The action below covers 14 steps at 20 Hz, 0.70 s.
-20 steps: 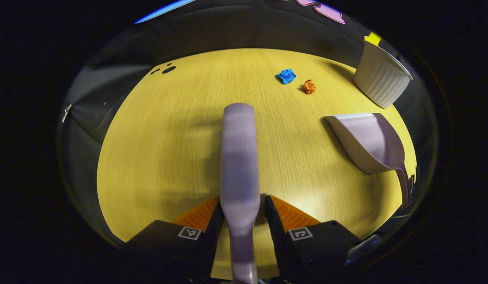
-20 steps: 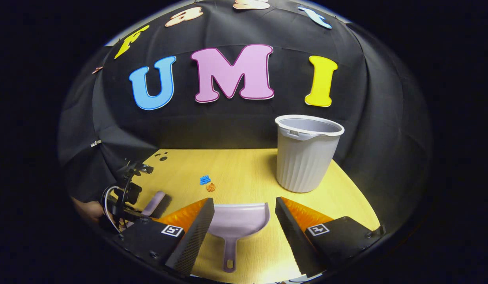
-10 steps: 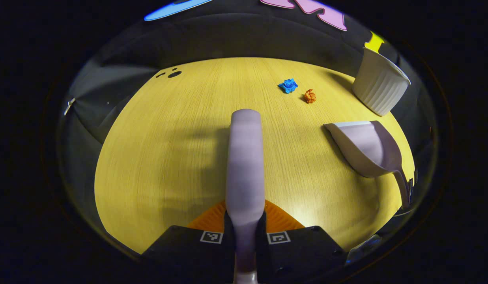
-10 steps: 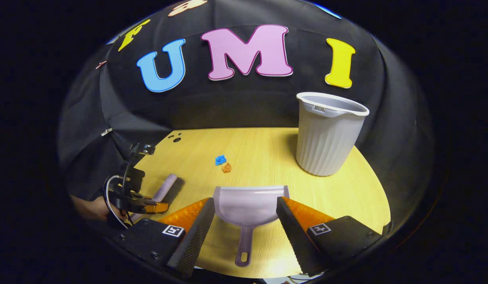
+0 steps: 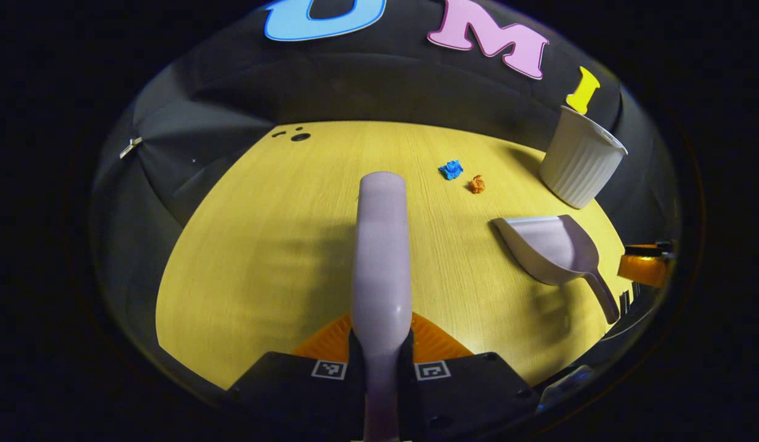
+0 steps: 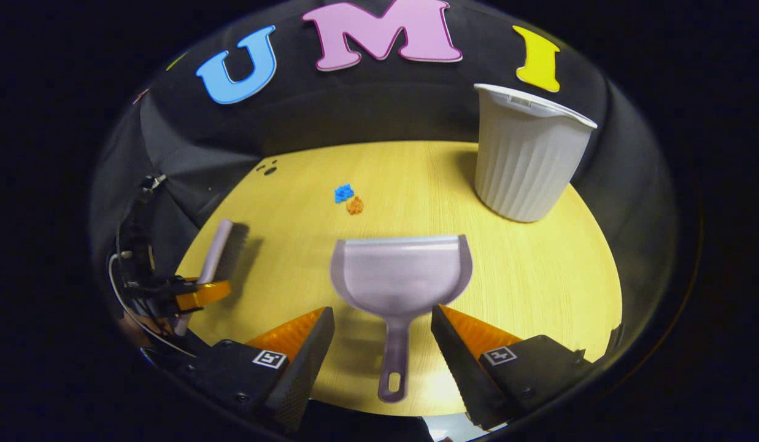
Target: Pick up the small broom and dustpan from the desktop, sweep the trash into the dustpan with the broom, and then empty the trash into the garbage bin.
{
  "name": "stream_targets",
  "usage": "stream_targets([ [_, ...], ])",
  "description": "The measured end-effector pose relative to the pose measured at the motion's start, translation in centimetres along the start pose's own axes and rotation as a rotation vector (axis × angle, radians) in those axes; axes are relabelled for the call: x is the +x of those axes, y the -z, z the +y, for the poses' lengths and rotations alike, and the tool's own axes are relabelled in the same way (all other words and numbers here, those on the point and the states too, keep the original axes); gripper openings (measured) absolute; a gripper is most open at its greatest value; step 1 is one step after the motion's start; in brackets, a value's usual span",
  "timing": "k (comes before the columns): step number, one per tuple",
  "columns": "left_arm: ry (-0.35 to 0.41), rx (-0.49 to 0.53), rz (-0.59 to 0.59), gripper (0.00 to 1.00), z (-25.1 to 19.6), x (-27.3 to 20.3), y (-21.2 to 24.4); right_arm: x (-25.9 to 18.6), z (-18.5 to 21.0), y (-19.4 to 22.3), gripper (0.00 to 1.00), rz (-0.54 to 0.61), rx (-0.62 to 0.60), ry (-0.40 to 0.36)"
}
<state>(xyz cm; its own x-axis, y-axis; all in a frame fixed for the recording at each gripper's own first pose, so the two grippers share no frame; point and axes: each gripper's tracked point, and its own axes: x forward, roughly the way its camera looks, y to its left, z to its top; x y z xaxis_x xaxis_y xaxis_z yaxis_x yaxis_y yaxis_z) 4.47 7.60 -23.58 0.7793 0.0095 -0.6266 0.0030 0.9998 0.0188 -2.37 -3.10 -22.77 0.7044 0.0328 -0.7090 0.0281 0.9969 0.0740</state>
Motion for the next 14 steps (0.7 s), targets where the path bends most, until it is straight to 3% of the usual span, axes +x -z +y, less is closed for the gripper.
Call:
stream_targets([
  [7,-0.079,0.006,0.012,0.27,2.1,-1.5,0.9,5.1,-1.8,4.1,0.99,0.148,0.0,0.075],
  [14,-0.147,0.03,0.005,0.26,2.8,-2.0,-1.5,8.2,-2.4,6.0,0.98,0.246,0.026,0.077],
])
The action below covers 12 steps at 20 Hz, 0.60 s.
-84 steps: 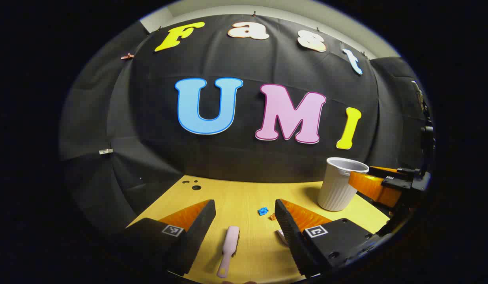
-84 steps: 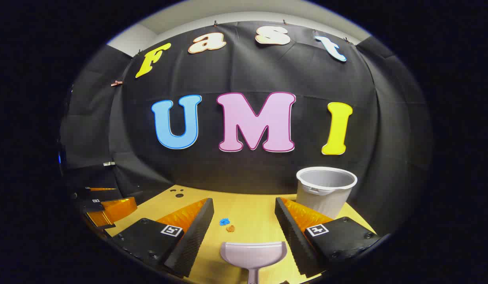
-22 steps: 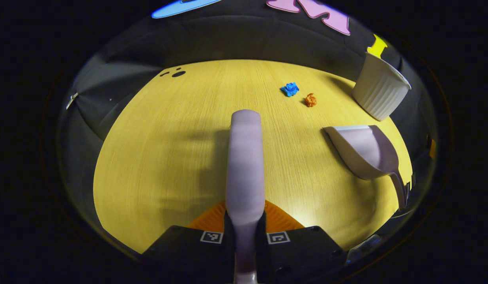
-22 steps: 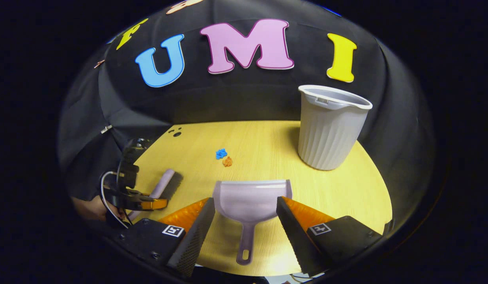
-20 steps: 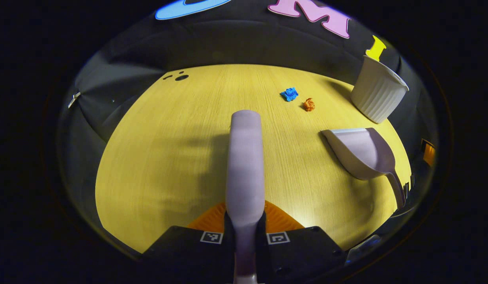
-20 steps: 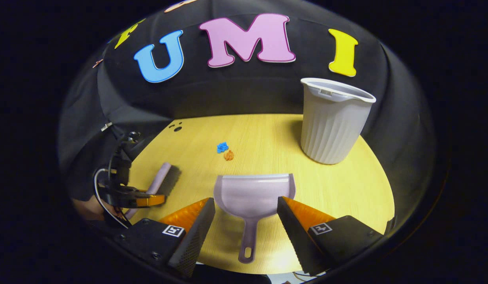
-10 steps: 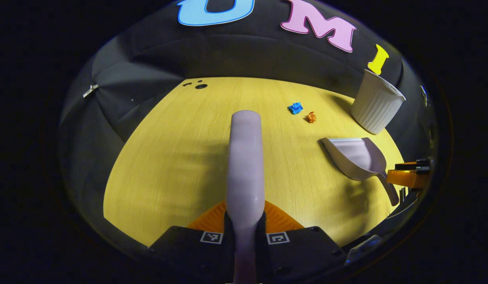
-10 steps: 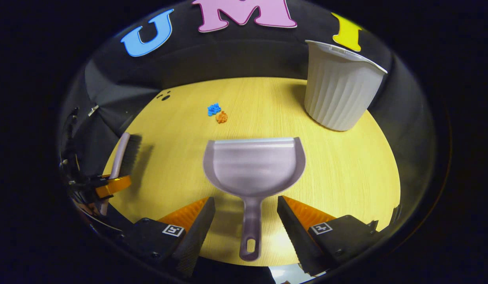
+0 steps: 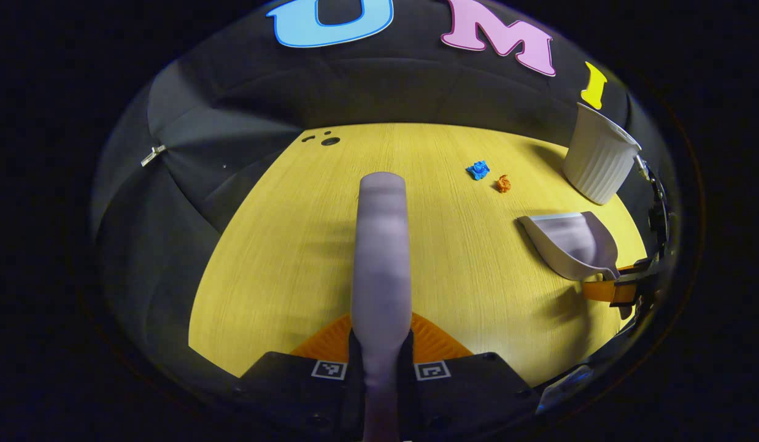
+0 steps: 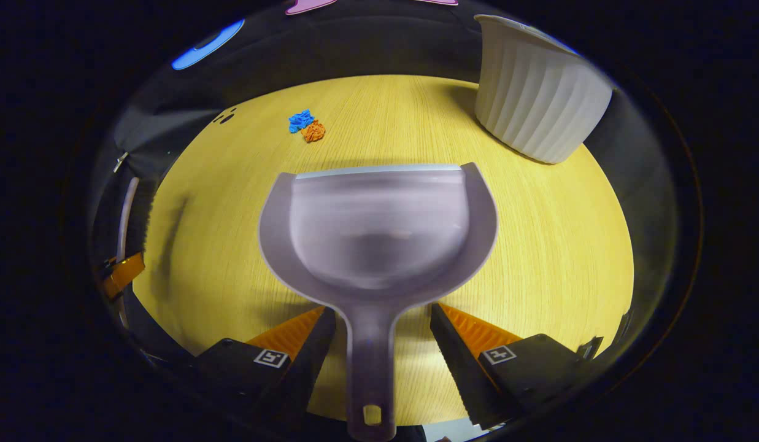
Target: Pick up the small broom and dustpan from the desktop, sweep the trash into the dustpan with the broom, and then empty the trash into the garbage bin.
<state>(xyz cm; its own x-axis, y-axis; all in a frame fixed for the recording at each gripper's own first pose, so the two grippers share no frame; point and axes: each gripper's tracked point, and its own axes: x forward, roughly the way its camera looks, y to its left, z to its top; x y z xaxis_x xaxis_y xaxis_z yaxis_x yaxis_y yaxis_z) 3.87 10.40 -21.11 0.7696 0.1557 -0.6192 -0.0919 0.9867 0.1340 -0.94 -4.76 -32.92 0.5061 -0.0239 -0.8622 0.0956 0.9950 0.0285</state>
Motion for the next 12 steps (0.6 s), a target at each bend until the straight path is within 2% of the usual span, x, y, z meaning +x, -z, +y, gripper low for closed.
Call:
stream_targets([
  [2,-0.003,-0.011,0.001,0.26,-0.1,0.1,-0.7,0.4,-0.6,-0.1,0.85,0.008,0.01,0.032],
  [3,-0.001,-0.02,0.005,0.26,-0.3,0.2,-1.1,0.9,-1.0,-0.1,0.68,0.02,0.005,0.047],
  [5,-0.01,-0.025,0.006,0.26,-0.3,0.4,-1.6,0.6,-0.9,0.0,0.48,0.035,-0.016,0.058],
  [6,-0.012,-0.026,0.009,0.26,-0.4,0.7,-1.9,0.5,-0.8,-0.2,0.5,0.033,-0.017,0.051],
  [7,-0.01,-0.024,0.015,0.27,-0.7,0.9,-2.1,0.3,-0.8,-0.2,0.49,0.033,-0.019,0.044],
  [8,-0.007,-0.017,0.02,0.24,-0.9,1.3,-2.3,0.5,-0.8,-0.3,0.48,0.026,-0.018,0.037],
  [9,-0.002,-0.005,0.021,0.24,-1.3,1.7,-2.7,0.5,-0.8,-0.3,0.53,0.02,-0.026,0.03],
  [10,0.006,0.011,0.02,0.24,-1.7,2.0,-3.3,0.4,-1.0,-0.4,0.48,0.015,-0.04,0.027],
  [11,0.016,0.032,0.022,0.24,-2.3,2.6,-3.8,0.6,-1.0,-0.3,0.4,0.014,-0.05,0.015],
  [12,0.022,0.053,0.023,0.24,-2.9,3.3,-4.5,0.5,-0.8,-0.3,0.39,0.021,-0.061,-0.004],
])
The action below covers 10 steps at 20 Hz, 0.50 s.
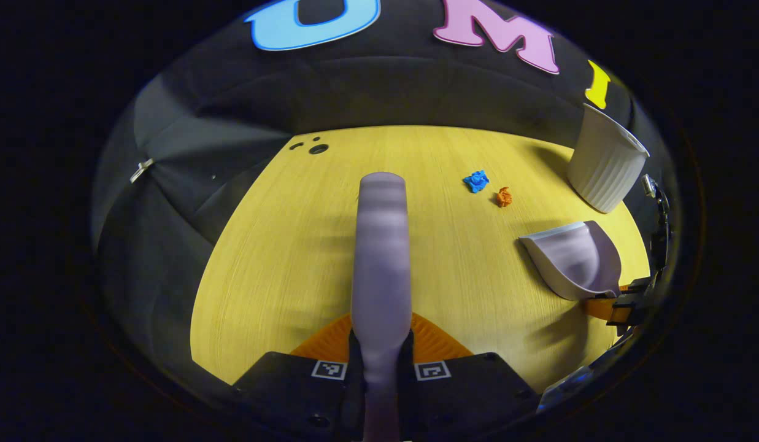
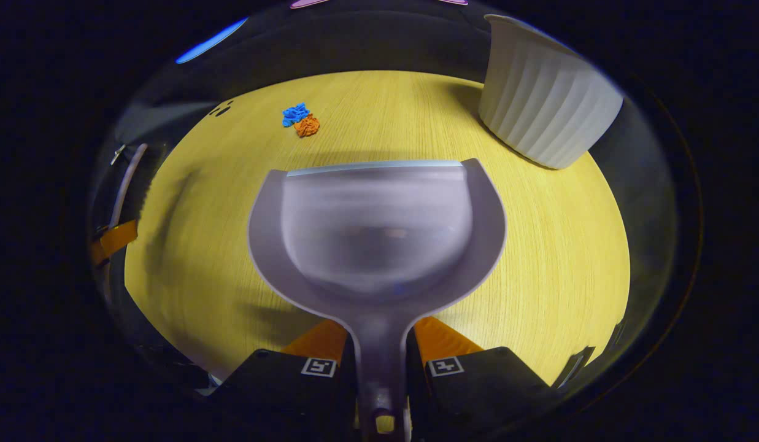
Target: Pick up the small broom and dustpan from the desktop, sweep the trash into the dustpan with the broom, and then empty the trash into the garbage bin.
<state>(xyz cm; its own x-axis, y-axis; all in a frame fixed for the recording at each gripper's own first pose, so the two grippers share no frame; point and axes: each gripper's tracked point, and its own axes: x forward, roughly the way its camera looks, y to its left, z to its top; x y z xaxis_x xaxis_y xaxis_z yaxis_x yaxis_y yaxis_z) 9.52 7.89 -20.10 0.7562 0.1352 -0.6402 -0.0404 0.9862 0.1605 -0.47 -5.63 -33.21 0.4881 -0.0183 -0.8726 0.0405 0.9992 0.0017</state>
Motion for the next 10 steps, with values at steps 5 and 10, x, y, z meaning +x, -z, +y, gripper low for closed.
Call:
stream_targets([
  [5,0.084,0.055,0.033,0.26,-3.3,3.5,-4.6,-0.1,-0.7,0.1,0.37,0.017,-0.077,-0.074],
  [10,0.107,0.153,0.083,0.26,-5.4,8.7,-9.6,-1.2,-3.5,0.5,0.37,0.023,-0.189,-0.102],
])
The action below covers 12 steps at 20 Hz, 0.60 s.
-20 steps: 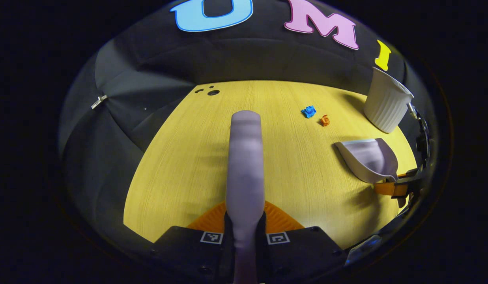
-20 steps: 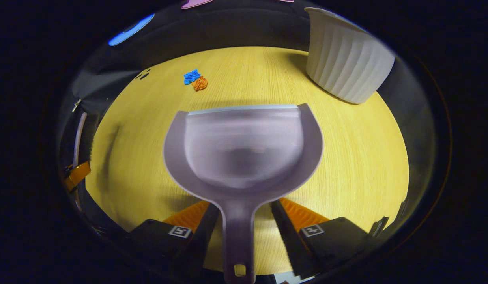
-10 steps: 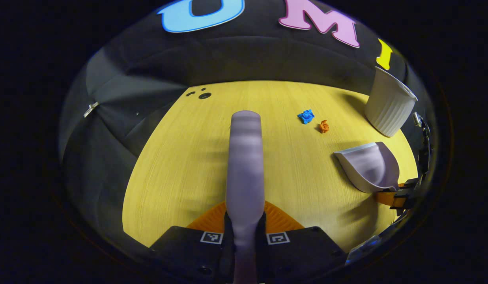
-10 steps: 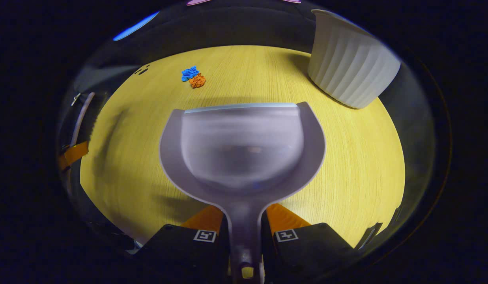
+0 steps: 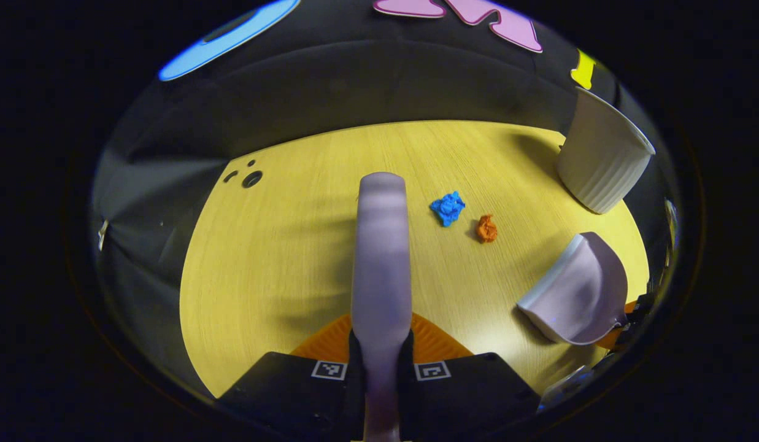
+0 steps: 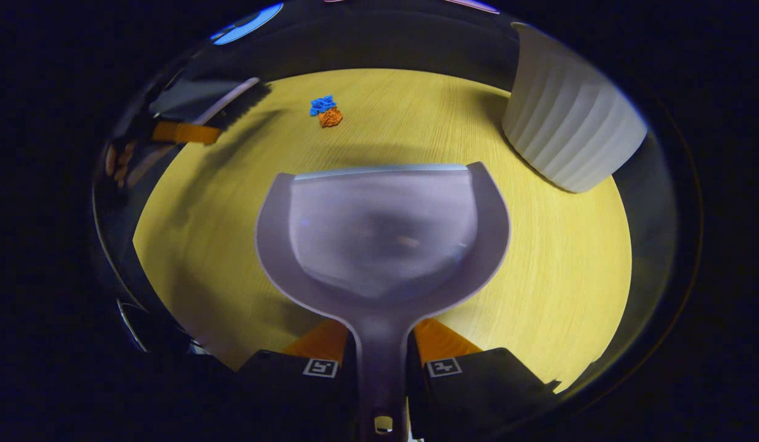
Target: Pick up the small broom and dustpan from the desktop, sweep the trash into the dustpan with the broom, and then empty the trash into the garbage bin.
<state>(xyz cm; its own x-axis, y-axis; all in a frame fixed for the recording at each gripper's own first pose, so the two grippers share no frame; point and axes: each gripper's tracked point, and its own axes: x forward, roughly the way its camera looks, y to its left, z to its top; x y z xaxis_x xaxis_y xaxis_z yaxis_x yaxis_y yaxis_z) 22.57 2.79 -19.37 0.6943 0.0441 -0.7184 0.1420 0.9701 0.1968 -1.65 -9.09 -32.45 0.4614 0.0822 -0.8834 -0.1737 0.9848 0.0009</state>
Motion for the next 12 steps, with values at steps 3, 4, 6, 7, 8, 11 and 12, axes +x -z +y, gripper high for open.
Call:
stream_targets([
  [3,-0.003,0.088,0.034,0.24,-0.4,3.1,-2.5,-0.7,-1.2,0.2,0.37,0.013,-0.056,-0.018],
  [4,0.003,0.121,0.041,0.26,-0.6,4.1,-3.2,-0.9,-1.5,0.3,0.37,0.015,-0.071,-0.021],
  [6,0.004,0.206,0.057,0.25,-0.6,5.9,-4.2,-1.3,-2.0,0.1,0.37,0.016,-0.092,-0.034],
  [7,0.015,0.253,0.062,0.25,-0.9,6.6,-4.7,-1.4,-2.1,0.0,0.37,0.016,-0.099,-0.042],
  [8,0.038,0.296,0.062,0.24,-1.3,7.2,-5.0,-1.5,-2.2,-0.2,0.37,0.018,-0.106,-0.048],
  [11,0.119,0.417,0.054,0.26,-3.2,8.5,-6.1,-1.1,-2.7,-0.3,0.37,0.025,-0.128,-0.058],
  [12,0.134,0.45,0.057,0.24,-3.7,8.5,-6.2,-0.8,-2.9,-0.3,0.37,0.034,-0.136,-0.058],
])
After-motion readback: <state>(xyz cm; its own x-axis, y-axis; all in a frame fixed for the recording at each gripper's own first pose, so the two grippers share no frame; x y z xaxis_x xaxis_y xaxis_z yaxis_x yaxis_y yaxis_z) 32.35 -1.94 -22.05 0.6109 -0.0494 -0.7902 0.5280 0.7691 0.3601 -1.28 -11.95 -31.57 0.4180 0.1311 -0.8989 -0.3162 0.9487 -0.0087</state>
